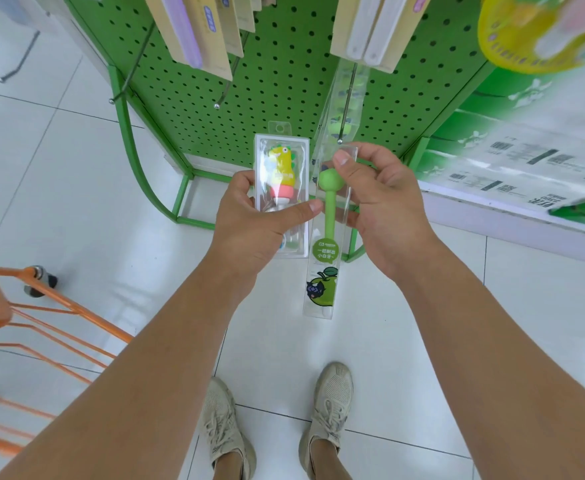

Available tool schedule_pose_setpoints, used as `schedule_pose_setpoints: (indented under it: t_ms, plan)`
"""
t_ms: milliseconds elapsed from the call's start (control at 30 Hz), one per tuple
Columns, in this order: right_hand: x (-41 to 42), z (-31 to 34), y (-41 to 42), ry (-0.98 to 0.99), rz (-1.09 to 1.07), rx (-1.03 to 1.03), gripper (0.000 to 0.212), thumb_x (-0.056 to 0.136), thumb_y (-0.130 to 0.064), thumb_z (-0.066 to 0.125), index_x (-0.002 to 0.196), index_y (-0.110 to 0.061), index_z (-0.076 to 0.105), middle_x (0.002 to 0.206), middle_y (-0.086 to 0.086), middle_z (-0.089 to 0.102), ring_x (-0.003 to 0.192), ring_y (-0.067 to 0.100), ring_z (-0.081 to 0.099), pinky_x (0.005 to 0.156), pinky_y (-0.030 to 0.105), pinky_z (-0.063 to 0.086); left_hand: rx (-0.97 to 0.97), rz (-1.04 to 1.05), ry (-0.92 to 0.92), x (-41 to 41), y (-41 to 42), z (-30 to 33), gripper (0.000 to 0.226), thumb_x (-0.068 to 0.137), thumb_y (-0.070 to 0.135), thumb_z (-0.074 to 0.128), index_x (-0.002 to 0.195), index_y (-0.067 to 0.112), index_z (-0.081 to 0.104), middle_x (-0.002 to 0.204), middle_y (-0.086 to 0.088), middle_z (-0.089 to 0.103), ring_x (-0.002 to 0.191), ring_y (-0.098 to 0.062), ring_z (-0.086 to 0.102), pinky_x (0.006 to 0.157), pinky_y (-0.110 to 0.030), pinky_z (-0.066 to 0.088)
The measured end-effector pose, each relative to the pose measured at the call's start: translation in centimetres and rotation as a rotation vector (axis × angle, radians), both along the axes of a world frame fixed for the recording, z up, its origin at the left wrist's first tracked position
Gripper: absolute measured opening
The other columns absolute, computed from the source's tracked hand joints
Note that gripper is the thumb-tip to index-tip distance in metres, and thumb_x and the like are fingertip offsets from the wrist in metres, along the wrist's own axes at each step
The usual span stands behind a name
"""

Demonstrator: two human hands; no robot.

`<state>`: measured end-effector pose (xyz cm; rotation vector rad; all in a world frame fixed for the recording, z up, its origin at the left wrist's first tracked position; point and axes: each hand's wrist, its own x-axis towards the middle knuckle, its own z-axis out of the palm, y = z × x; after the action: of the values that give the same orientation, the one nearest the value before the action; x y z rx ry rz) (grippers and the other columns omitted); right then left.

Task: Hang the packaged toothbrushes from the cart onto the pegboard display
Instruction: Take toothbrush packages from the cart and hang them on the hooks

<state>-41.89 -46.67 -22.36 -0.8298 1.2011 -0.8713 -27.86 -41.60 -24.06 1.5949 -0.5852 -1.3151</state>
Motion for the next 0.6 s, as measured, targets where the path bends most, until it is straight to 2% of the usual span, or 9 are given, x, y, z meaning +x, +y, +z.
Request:
schedule_pose_setpoints:
  t_ms: [100,200,233,367,433,600]
  plan:
    - [-0.3,0.0,0.5,0.001,0.043,0.010,0.027,0.097,-0.019,0.066,0.121,-0.009,0.061,0.092,0.001,0.075,0.082,0.011,0.069,0.064,0.028,0.055,0.006,-0.026,-0.009,0.0,0.2,0.0,0.051,0.067,0.015,0.091,0.103,0.029,0.057,0.096,0.010,0.074,0.089,0.000,0.069,0.064,-0.011,0.051]
    - [-0.7,0.1,1.4,-0.036,0.075,0.003,0.021,0.097,-0.017,0.065,0.117,-0.014,0.062,0.093,0.001,0.076,0.083,0.013,0.070,0.066,0.029,0.056,-0.018,-0.039,0.017,0.0,0.5,0.3,0.050,0.068,0.008,0.089,0.099,0.029,0.056,0.078,0.020,0.071,0.076,0.006,0.067,0.061,-0.011,0.050]
    - [-0.8,0.2,1.6,-0.048,0.077,-0.005,0.021,0.096,-0.017,0.065,0.117,-0.014,0.062,0.093,0.002,0.076,0.083,0.014,0.070,0.067,0.029,0.056,-0.025,-0.047,0.022,0.0,0.6,0.3,0.051,0.068,0.007,0.089,0.100,0.028,0.056,0.078,0.020,0.071,0.077,0.005,0.068,0.062,-0.013,0.052]
    - [-1.0,0.5,1.9,-0.069,0.077,-0.018,0.024,0.096,-0.016,0.065,0.119,-0.012,0.061,0.093,0.002,0.076,0.083,0.013,0.070,0.068,0.029,0.057,-0.016,-0.070,0.032,0.1,0.9,0.3,0.055,0.065,0.012,0.091,0.107,0.025,0.058,0.102,0.004,0.075,0.103,-0.012,0.070,0.087,-0.037,0.058]
    - [-1.0,0.6,2.0,-0.064,0.085,-0.016,0.024,0.096,-0.017,0.065,0.120,-0.013,0.062,0.095,0.002,0.076,0.084,0.013,0.070,0.067,0.029,0.056,0.000,-0.069,0.044,0.1,1.0,0.3,0.058,0.064,0.012,0.091,0.109,0.023,0.058,0.106,0.000,0.075,0.106,-0.018,0.070,0.093,-0.046,0.057]
    - [-1.4,0.5,2.2,-0.081,0.102,-0.015,0.022,0.095,-0.017,0.066,0.116,-0.016,0.063,0.095,0.002,0.076,0.086,0.013,0.069,0.069,0.030,0.056,-0.017,-0.083,0.030,0.0,1.2,0.3,0.066,0.057,0.017,0.092,0.113,0.020,0.058,0.106,0.002,0.074,0.105,-0.016,0.070,0.093,-0.042,0.057]
